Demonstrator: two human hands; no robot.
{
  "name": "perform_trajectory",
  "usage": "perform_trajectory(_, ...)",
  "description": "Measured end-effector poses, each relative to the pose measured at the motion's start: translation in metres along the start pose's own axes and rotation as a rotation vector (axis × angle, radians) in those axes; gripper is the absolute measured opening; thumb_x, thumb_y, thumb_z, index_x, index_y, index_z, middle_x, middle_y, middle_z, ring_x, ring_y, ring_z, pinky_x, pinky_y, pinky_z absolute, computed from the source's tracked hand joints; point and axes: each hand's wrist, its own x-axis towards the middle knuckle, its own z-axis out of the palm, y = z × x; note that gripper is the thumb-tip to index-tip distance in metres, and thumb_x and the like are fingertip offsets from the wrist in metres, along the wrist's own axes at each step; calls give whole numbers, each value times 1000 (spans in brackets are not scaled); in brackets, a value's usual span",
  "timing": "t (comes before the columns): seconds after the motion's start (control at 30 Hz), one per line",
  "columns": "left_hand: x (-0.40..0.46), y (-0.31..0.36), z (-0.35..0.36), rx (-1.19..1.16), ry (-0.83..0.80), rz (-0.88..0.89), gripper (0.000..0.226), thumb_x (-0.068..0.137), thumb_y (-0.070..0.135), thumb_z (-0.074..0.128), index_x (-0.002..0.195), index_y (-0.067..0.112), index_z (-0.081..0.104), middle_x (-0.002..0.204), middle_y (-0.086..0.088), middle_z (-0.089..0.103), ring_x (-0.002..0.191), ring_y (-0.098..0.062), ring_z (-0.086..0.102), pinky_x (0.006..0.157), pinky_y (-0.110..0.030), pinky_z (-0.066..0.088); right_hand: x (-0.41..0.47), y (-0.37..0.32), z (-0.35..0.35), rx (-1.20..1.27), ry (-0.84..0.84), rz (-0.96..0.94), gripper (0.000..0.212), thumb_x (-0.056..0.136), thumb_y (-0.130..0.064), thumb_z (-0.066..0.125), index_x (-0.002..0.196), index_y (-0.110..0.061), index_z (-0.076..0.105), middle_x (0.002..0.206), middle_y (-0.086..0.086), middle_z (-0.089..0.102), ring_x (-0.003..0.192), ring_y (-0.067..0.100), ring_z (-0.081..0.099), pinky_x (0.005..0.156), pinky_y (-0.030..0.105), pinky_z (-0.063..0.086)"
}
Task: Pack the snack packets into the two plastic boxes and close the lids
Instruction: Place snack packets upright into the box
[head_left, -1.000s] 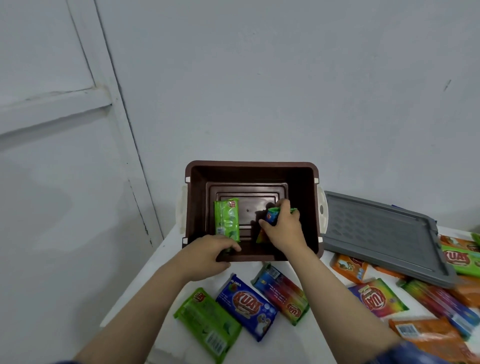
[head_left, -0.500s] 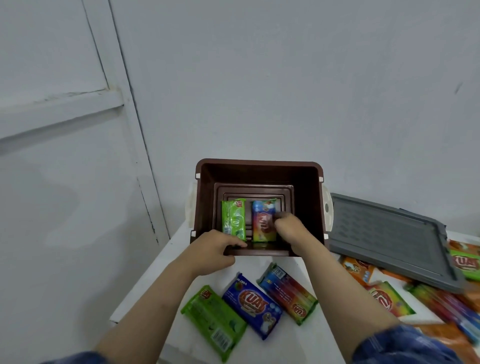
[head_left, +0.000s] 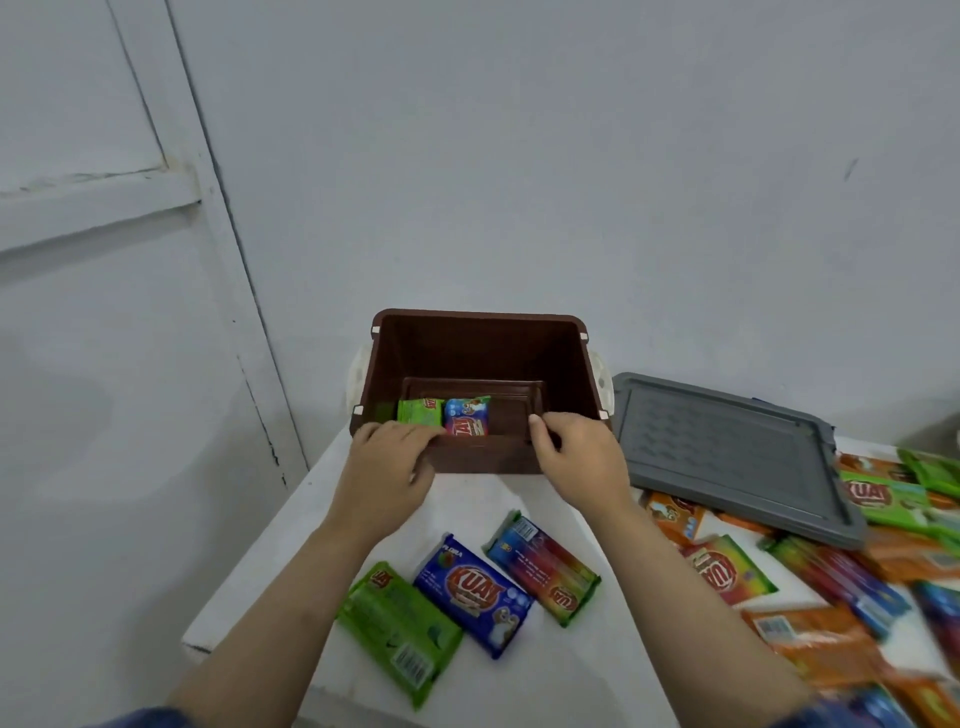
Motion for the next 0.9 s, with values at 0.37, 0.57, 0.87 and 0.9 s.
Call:
perform_trajectory(0.37,-71,33,8,-281,-196,-114,44,88,23,60,130,30,51,146,12,36,136,0,20,113,-31,29,-69,9,2,103,149,-129,28,97,-31,49,114,-27,70,126,-16,62,127,4,45,110,31,28)
perform_trajectory(0.57,-80,51,21,-248,-707,45,76,76,54,61,144,40,30,152,14,18,140,-3,5,115,-30,17,-98,3,21,97,-361,89,43,96,-42,49,139,-38,45,144,-9,47,122,16,36,103,34,37)
perform_trajectory(0.87,-72,57,38,-11,-485,-265,62,84,61,54,139,37,37,135,8,39,129,-18,32,104,-40,25,-96,1,14,-270,-436,451,46,100,-45,40,145,-43,28,144,7,36,127,32,34,99,49,36)
perform_trajectory(0.9,-72,63,41,93,-412,-348,60,85,63,49,137,35,38,132,5,43,124,-21,37,101,-42,27,-100,1,14,-303,-445,487,46,99,-49,38,144,-43,29,142,9,36,127,33,33,100,49,36)
